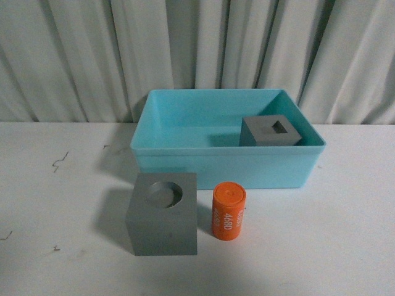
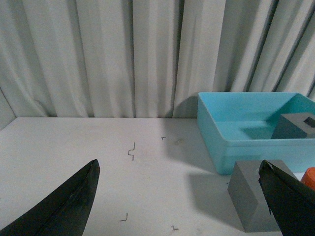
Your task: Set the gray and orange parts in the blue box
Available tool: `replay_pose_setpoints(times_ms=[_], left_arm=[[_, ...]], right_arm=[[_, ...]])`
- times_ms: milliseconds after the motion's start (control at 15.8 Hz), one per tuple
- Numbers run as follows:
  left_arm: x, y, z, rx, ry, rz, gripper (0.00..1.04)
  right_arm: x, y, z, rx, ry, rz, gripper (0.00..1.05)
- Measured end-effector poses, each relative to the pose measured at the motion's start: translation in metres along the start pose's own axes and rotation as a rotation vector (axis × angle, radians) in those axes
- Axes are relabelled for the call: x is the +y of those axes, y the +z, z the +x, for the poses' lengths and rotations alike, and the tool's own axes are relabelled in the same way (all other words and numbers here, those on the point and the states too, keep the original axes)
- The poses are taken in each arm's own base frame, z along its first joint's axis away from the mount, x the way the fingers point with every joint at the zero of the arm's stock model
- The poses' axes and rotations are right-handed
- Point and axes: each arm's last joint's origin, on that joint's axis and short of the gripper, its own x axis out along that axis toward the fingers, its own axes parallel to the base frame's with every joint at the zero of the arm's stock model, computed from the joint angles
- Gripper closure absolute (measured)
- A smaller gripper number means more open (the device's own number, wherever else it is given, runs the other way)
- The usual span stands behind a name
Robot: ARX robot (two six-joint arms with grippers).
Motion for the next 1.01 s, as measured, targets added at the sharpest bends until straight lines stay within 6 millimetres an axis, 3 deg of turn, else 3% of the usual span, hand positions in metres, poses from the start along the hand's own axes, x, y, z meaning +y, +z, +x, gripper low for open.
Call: replay_pose_setpoints(times_ms=[316,379,696,1012], left_arm=[[0.000,0.000,0.000,0.000,0.001,0.000,0.07],[0.000,0.000,0.000,0.000,0.000,0.000,0.07],[0.000,0.000,0.000,0.000,0.000,0.000,0.07],[0.000,0.000,0.000,0.000,0.000,0.000,0.07]], right_arm=[[0.000,-0.006,-0.012,0.049,0.000,-0.002,1.03],[0.000,0.000,-0.014,-0.011,0.000,-0.002,1.03],[0.000,-0.003,-0.014,0.012,0.000,-0.003,1.02],[0.000,-0.003,-0.014,0.012,0.000,-0.003,0.45]])
